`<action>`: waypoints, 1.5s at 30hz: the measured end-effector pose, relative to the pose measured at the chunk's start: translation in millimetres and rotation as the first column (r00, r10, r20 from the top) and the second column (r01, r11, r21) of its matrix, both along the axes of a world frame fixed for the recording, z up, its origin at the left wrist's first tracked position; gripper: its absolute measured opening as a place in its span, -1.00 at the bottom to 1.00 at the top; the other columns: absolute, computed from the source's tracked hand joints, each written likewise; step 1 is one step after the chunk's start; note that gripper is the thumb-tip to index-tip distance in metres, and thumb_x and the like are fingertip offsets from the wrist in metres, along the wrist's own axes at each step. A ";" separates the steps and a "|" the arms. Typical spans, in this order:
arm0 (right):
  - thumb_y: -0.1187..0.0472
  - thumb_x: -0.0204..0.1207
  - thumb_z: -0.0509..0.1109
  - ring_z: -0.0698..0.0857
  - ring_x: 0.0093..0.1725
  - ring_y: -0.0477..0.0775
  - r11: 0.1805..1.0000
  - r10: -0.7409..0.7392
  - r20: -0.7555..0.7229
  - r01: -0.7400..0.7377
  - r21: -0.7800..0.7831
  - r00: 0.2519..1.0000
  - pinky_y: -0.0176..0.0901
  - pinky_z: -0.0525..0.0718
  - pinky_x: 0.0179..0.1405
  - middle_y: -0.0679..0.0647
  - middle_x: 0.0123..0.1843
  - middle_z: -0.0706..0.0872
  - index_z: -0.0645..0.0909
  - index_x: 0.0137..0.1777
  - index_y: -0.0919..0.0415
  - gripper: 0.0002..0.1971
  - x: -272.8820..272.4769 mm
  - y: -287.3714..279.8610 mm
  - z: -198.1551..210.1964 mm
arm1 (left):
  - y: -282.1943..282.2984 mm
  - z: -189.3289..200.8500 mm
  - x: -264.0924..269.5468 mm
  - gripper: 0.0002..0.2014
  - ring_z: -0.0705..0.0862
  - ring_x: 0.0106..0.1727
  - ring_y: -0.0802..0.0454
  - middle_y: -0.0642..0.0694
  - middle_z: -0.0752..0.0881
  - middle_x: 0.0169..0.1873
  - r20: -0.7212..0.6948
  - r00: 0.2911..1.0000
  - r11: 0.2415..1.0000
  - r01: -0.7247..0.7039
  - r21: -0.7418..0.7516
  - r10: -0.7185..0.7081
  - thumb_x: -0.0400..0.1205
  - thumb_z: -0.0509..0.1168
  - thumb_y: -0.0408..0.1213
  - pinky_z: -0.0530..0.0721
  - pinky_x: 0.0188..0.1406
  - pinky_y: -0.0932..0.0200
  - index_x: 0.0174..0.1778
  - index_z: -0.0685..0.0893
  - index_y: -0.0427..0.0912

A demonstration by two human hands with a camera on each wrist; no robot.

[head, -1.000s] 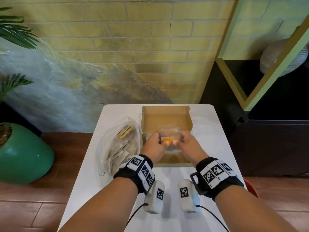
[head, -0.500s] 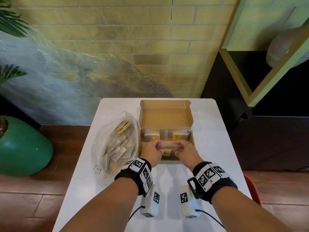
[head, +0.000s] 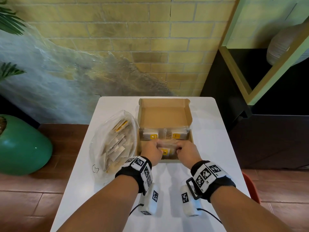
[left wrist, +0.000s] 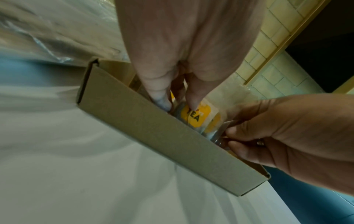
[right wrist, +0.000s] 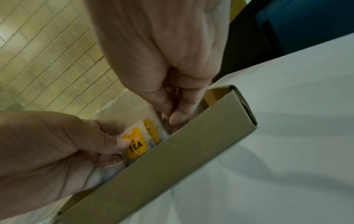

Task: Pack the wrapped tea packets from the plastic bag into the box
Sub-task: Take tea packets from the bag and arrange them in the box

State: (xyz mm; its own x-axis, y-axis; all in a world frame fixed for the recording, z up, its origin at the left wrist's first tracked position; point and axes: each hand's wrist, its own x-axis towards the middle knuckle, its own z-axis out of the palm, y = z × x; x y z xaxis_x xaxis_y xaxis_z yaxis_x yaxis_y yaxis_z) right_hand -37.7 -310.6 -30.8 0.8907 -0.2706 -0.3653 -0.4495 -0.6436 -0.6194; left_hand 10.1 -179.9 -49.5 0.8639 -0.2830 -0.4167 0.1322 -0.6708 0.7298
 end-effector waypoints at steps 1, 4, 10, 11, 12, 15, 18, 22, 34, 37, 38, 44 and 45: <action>0.45 0.53 0.19 0.55 -0.14 0.04 1.000 0.006 -0.001 -0.006 0.000 1.000 -0.29 0.45 -0.15 0.03 -0.17 0.65 0.73 -0.08 0.23 -0.73 0.0 0.0 -0.2 | -0.6 0.3 0.2 -0.64 0.62 -0.17 -0.05 -0.26 0.70 0.02 -0.015 1.000 1.000 0.001 0.001 -0.001 0.62 0.18 -0.45 0.50 -0.21 0.29 0.36 0.54 -0.23; 0.39 0.53 0.25 0.58 -0.18 0.06 0.999 0.006 0.015 -0.006 0.039 1.000 -0.25 0.52 -0.16 0.11 -0.16 0.73 0.72 -0.12 0.27 -0.80 0.3 -1.0 -1.7 | -1.7 2.4 0.8 -0.62 0.61 -0.26 0.05 -0.18 0.72 -0.08 -0.022 1.000 1.000 0.003 -0.006 -0.004 0.60 0.26 -0.44 0.53 -0.28 0.29 0.36 0.54 -0.22; 0.32 0.56 0.31 0.54 -0.20 0.01 0.995 -0.066 0.088 0.059 0.082 0.994 -0.43 0.39 -0.38 -0.07 -0.32 0.58 0.62 -0.20 0.15 -0.86 -2.4 -5.8 0.6 | 1.0 11.3 -0.8 -0.84 0.55 -0.19 0.02 -0.06 0.63 -0.23 0.027 0.999 0.998 0.044 0.038 -0.045 0.58 0.30 -0.40 0.44 -0.25 0.30 0.06 0.68 -0.24; 0.31 0.56 0.31 0.56 -0.18 0.01 0.994 -0.075 0.100 0.067 0.083 0.992 -0.37 0.42 -0.35 -0.03 -0.27 0.61 0.63 -0.16 0.15 -0.88 -2.1 -7.3 1.5 | 1.6 13.4 -0.2 -0.93 0.52 -0.20 0.01 -0.04 0.59 -0.28 0.037 0.998 0.998 0.045 0.042 -0.047 0.58 0.31 -0.39 0.41 -0.32 0.26 -0.05 0.66 -0.23; 0.29 0.57 0.30 0.57 -0.16 0.02 0.994 -0.081 0.110 0.073 0.078 0.991 -0.30 0.44 -0.28 0.00 -0.23 0.63 0.65 -0.12 0.17 -0.89 -1.8 -9.3 2.9 | 2.5 15.7 0.7 -0.99 0.51 -0.21 0.00 -0.04 0.55 -0.32 0.058 0.997 0.998 0.048 0.042 -0.051 0.58 0.31 -0.39 0.39 -0.38 0.26 -0.14 0.61 -0.22; 0.25 0.60 0.27 0.56 -0.17 0.05 0.995 -0.096 0.130 0.094 0.015 0.987 -0.26 0.42 -0.16 0.03 -0.22 0.61 0.62 -0.10 0.17 -0.89 -0.4 -19.2 9.1 | 5.4 20.7 6.6 -0.97 0.52 -0.22 -0.01 -0.01 0.52 -0.37 0.118 0.993 0.999 0.023 0.025 -0.026 0.57 0.32 -0.40 0.43 -0.33 0.26 -0.17 0.60 -0.24; 0.24 0.60 0.27 0.57 -0.23 0.06 0.993 -0.108 0.176 0.113 -0.023 0.978 -0.25 0.42 -0.21 0.00 -0.31 0.60 0.56 -0.20 0.09 -0.85 1.4 -31.0 16.5 | 9.4 31.5 12.4 -0.97 0.53 -0.21 0.01 -0.03 0.55 -0.33 0.174 0.985 1.000 -0.013 -0.014 0.015 0.59 0.30 -0.41 0.49 -0.28 0.24 -0.13 0.64 -0.23; 0.26 0.60 0.23 0.59 -0.21 0.08 0.991 -0.072 0.244 0.098 -0.096 0.967 -0.21 0.48 -0.21 0.03 -0.27 0.64 0.60 -0.20 0.08 -0.82 5.9 -42.8 25.9 | 9.1 55.0 21.4 -0.84 0.58 -0.06 -0.02 -0.06 0.63 -0.11 0.327 0.931 0.985 -0.141 -0.095 0.164 0.68 0.17 -0.37 0.56 -0.03 0.14 0.04 0.66 -0.24; 0.43 0.53 0.23 0.62 0.08 0.19 0.745 0.457 0.046 -0.354 -0.565 0.888 -0.07 0.60 0.03 0.12 0.08 0.67 0.68 0.09 0.19 -0.73 24.8 -40.5 40.9 | 6.6 56.1 35.4 -0.70 0.65 0.12 -0.09 -0.10 0.71 0.14 0.387 0.898 0.958 0.109 0.265 -0.209 0.65 0.12 -0.45 0.57 0.04 0.15 0.17 0.69 -0.14; 0.50 0.50 0.19 0.62 0.07 0.24 0.655 0.540 -0.016 -0.433 -0.619 0.841 -0.04 0.61 -0.02 0.15 0.06 0.65 0.66 0.10 0.20 -0.68 24.1 -34.3 39.4 | 5.6 48.9 37.5 -0.69 0.67 0.09 -0.09 -0.05 0.74 0.04 0.356 0.858 0.876 0.195 0.441 -0.371 0.61 0.18 -0.43 0.62 0.10 0.08 0.15 0.69 -0.03; 0.50 0.51 0.18 0.62 0.08 0.24 0.630 0.561 -0.044 -0.461 -0.625 0.826 -0.04 0.60 -0.04 0.16 0.08 0.64 0.65 0.15 0.20 -0.66 23.6 -31.5 38.1 | 4.2 46.1 37.9 -0.71 0.67 0.10 -0.10 -0.04 0.74 0.02 0.343 0.838 0.838 0.219 0.500 -0.424 0.61 0.19 -0.40 0.61 0.14 0.04 0.13 0.69 -0.01; 0.49 0.51 0.17 0.62 0.14 0.26 0.581 0.561 -0.225 -0.573 -0.579 0.796 -0.02 0.58 -0.08 0.20 0.14 0.63 0.61 0.13 0.26 -0.71 22.2 -20.5 21.3 | -2.8 24.2 36.7 -0.68 0.62 0.11 -0.06 0.00 0.74 -0.04 0.232 0.765 0.612 0.254 0.749 -0.601 0.58 0.14 -0.36 0.38 0.19 0.05 0.13 0.69 0.03; 0.50 0.50 0.18 0.63 0.12 0.26 0.577 0.558 -0.232 -0.573 -0.582 0.797 -0.02 0.57 -0.10 0.20 0.13 0.64 0.61 0.11 0.26 -0.71 22.3 -20.1 19.2 | -2.5 22.2 37.0 -0.65 0.61 0.14 -0.06 0.00 0.74 -0.03 0.222 0.766 0.606 0.261 0.751 -0.604 0.56 0.14 -0.39 0.34 0.25 0.04 0.14 0.68 0.02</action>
